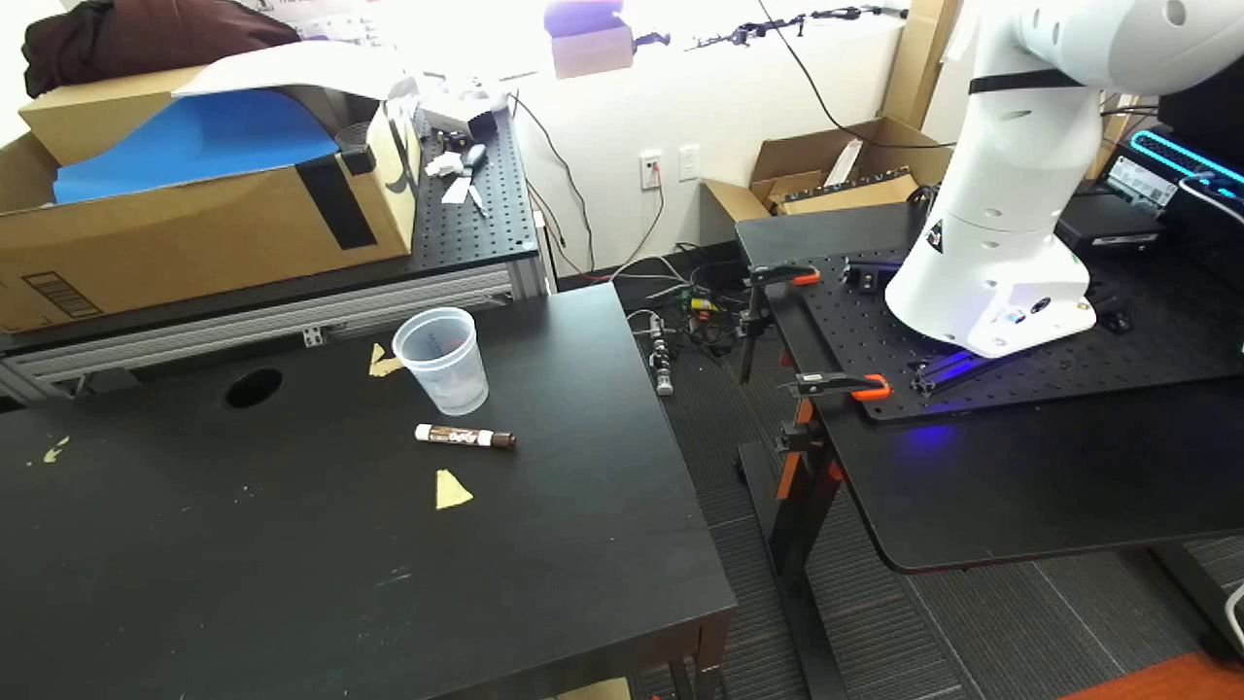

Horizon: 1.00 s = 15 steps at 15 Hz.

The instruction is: Move the plastic cup forward.

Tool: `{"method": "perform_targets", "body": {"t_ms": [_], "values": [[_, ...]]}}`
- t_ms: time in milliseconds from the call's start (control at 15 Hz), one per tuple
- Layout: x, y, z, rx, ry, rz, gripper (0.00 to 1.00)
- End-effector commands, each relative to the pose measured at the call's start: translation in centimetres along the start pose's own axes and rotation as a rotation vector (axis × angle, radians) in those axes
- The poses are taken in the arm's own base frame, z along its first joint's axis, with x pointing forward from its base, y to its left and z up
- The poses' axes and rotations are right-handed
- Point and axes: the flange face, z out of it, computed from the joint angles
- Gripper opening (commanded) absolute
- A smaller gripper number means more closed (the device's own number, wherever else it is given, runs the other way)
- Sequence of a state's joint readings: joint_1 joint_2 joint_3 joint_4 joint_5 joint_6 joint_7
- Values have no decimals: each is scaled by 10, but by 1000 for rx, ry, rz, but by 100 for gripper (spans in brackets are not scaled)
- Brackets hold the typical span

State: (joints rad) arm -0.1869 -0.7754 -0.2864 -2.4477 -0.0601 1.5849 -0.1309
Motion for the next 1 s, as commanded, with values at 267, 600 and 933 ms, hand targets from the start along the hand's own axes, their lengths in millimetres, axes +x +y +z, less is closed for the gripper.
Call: {"method": "perform_targets", "body": {"t_ms": [267,600,933], "values": [[11,-7,5,-12,9,5,100],[27,-26,8,-40,57,-41,100],[48,-52,12,-91,80,-85,100]]}}
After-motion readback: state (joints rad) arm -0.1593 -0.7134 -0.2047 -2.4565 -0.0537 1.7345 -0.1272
